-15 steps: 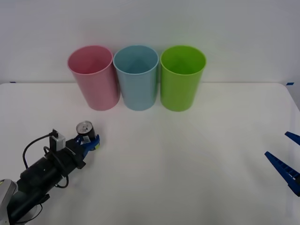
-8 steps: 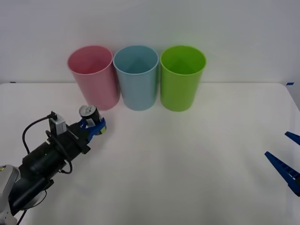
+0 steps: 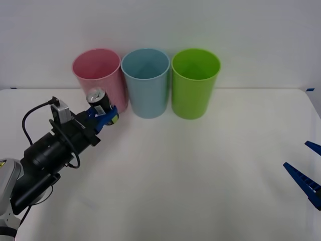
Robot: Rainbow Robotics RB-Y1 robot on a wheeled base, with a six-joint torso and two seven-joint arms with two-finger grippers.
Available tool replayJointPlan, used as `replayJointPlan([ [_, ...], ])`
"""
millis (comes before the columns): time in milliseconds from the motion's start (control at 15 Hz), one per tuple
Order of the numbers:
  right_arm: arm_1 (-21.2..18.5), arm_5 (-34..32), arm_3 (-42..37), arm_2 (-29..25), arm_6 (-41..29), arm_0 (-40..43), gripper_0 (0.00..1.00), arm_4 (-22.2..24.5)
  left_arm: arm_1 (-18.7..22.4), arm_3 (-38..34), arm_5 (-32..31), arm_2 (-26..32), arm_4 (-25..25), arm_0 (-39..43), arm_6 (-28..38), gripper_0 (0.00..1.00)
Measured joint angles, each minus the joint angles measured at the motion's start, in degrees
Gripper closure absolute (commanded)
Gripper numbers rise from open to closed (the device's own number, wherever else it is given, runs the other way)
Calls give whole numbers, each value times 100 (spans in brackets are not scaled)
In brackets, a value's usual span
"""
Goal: Grasp the object on the table and drop it into the matching bin: aluminum can to the light blue bin, PET bottle to the pink bin.
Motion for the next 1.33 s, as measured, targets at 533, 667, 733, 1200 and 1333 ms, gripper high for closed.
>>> replayJointPlan([
  [533,0,0,0,0,1,0,0,0,123,-274,582,34,80,-677,715,100],
  [667,0,0,0,0,1,0,0,0,192,-274,747,35,81,-869,855,100],
  [733,0,0,0,0,0,0,0,0,238,-274,789,36,72,-970,1011,100],
  [1200,0,0,0,0,0,0,0,0,308,-247,1641,-256,-671,-1609,1658,100],
  [1333,0,0,0,0,0,0,0,0,308,-89,1784,-333,-953,-1825,1673,100],
])
